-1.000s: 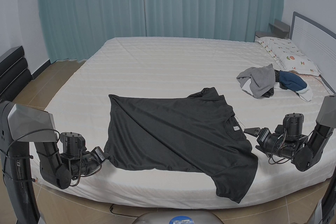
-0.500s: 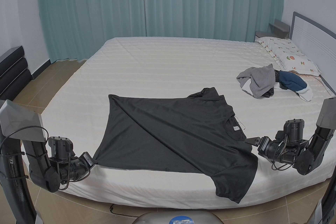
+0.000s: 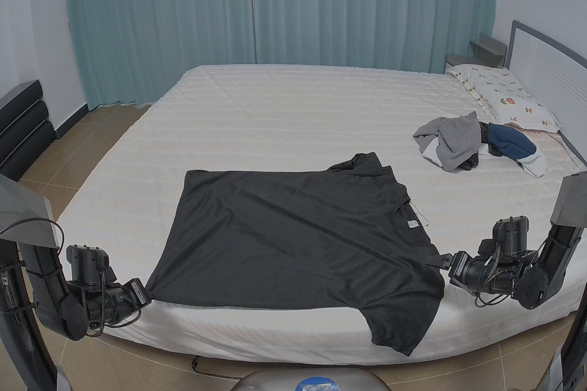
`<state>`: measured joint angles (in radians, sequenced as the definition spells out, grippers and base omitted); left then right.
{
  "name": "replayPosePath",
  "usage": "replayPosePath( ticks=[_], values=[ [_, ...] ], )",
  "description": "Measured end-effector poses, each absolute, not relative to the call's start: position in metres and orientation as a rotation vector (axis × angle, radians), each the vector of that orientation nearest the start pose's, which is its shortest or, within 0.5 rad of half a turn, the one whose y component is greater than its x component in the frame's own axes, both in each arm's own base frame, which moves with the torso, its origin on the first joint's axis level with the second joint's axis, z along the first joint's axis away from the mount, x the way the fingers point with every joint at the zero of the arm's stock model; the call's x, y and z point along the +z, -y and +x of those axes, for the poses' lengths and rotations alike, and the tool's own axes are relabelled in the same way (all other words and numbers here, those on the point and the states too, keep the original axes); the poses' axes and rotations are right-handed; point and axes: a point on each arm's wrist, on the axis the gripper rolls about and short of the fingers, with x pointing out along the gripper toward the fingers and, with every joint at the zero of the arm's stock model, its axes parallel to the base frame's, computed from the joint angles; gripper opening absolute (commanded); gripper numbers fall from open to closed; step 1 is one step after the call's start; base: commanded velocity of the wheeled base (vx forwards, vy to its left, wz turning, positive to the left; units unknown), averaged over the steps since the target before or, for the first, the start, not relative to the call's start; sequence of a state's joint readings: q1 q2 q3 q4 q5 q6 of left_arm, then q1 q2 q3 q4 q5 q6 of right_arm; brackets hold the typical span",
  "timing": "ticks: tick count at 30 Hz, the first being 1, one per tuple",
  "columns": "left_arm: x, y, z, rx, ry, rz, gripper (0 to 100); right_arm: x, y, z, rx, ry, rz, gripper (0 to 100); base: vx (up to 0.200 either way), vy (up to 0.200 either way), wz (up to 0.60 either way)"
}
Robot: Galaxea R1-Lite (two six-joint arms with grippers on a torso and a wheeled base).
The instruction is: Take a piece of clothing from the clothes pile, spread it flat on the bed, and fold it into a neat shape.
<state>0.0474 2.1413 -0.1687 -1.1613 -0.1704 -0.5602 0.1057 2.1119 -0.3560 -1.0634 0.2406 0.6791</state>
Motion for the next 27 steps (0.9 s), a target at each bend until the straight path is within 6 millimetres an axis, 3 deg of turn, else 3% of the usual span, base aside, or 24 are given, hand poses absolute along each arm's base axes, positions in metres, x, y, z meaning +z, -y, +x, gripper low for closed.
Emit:
replayPosePath(
  ticks=[12,27],
  values=[
    [-0.008,-0.013,0.225,0.122,-0.873,-0.558,0,-0.016,-0.036,0.280,0.081,-0.833,0.662,100,0.000,0.000,0.00],
    [-0.007,-0.015,0.226,0.125,-0.865,-0.557,0,-0.026,-0.037,0.279,0.104,-0.868,0.630,100,0.000,0.000,0.00]
  ],
)
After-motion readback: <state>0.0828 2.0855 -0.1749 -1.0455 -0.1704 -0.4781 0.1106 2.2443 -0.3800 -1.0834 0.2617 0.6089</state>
